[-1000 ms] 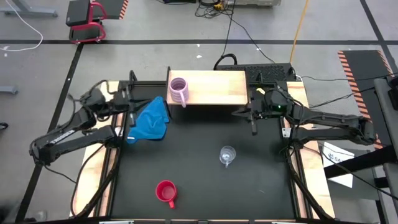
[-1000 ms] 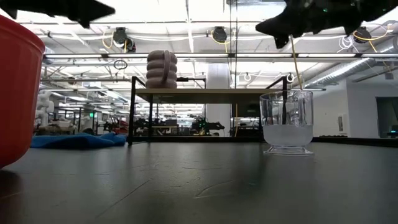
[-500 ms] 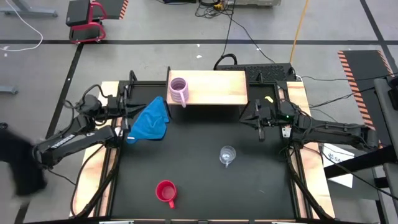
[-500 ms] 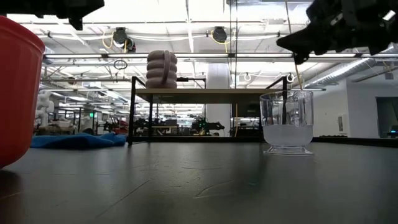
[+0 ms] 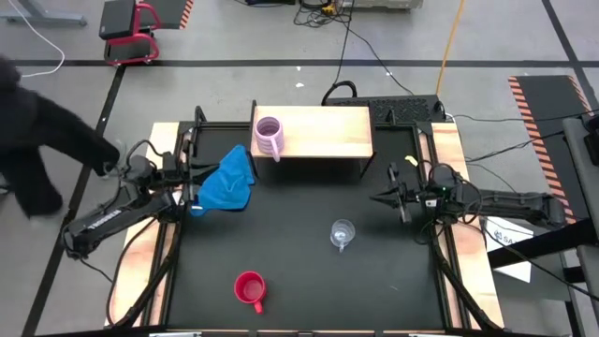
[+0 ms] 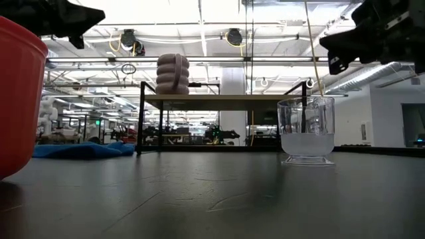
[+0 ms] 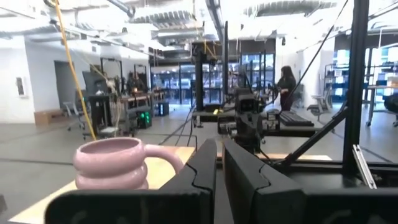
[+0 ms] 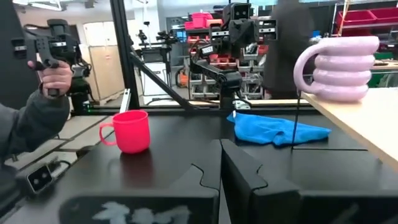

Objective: Stack small to large cups/mugs on shelf
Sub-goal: Put the red mug on the shelf

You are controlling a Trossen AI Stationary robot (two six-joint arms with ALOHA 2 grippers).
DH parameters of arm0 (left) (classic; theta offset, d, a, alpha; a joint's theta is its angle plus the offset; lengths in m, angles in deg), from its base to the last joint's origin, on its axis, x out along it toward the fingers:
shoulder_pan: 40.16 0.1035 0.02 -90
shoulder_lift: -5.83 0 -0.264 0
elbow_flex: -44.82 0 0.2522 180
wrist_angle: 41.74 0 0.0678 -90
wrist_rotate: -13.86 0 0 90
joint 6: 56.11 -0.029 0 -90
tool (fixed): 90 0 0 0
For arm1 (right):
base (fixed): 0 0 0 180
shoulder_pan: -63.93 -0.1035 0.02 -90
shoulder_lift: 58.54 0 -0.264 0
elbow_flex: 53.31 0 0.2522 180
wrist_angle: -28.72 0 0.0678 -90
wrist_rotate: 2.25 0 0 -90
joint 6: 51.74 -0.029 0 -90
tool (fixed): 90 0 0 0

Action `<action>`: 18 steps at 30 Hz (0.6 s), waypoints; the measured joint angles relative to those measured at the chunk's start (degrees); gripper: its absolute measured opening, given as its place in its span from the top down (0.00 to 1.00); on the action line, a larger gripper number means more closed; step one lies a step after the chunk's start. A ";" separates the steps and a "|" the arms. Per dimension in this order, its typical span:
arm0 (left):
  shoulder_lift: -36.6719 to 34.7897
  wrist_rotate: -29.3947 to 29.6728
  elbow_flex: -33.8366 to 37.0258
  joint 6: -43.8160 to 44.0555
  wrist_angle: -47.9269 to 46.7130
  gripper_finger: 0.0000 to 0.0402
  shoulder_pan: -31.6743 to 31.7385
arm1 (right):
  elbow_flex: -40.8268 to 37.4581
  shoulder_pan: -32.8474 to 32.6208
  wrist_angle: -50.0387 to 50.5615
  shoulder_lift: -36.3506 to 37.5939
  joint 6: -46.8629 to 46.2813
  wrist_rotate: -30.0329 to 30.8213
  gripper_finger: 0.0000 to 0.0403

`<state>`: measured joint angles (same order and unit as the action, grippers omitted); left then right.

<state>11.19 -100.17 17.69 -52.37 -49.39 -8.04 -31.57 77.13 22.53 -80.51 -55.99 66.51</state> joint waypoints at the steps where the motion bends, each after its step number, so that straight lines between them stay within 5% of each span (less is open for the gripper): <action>1: -0.94 -0.02 0.82 0.10 0.06 0.92 0.00 | -0.66 -0.10 -0.02 0.36 0.22 0.02 1.00; 18: -5.22 1.06 12.20 0.61 3.16 0.92 -0.02 | -5.96 -0.16 -2.46 1.20 1.77 1.99 1.00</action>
<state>5.97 -99.11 29.89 -51.76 -46.23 -8.06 -37.53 76.97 20.07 -79.31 -54.22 68.50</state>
